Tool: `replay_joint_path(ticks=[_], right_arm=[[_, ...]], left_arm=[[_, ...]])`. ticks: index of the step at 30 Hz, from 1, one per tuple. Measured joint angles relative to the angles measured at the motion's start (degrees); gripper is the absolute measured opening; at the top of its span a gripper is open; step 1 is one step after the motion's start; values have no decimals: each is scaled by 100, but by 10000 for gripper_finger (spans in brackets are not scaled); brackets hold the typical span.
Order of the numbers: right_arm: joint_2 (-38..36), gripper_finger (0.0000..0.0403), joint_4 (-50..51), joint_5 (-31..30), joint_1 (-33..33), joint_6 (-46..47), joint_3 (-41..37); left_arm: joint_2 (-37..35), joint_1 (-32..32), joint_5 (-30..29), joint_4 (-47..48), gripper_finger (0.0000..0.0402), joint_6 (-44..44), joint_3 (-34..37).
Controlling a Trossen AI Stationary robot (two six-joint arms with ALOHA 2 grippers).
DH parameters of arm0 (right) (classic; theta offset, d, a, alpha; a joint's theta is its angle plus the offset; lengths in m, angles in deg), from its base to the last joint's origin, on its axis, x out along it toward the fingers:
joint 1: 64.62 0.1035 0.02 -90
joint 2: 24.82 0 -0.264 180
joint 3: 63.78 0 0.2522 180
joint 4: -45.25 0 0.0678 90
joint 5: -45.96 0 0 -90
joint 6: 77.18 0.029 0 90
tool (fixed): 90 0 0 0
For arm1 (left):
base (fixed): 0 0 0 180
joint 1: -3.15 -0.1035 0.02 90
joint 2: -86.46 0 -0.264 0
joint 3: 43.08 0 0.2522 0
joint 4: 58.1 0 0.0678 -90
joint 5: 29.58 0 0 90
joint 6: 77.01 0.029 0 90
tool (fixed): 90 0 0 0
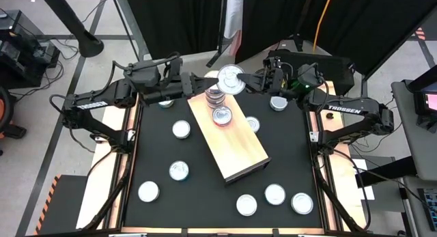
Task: Stack canned seafood by type on shelf
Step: Stack the red tuna can on top of the stacked red tuna can on the shelf
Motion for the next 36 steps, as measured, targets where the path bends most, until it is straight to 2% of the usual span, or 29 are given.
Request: replay_joint_path(ticks=[14, 22, 28, 36], right_arm=[[-101, 124, -138, 240, 14, 239, 7], [-92, 124, -50, 157, 9, 214, 4], [-93, 124, 33, -64, 9, 185, 4], [-89, 124, 259, -149, 8, 68, 2]], left_arm=[[-424, -98, -431, 288, 272, -13, 17], [-207, -103, -368, 353, 272, -498, 17], [3, -79, -283, -248, 272, -285, 13], [111, -74, -22, -318, 272, -269, 17]])
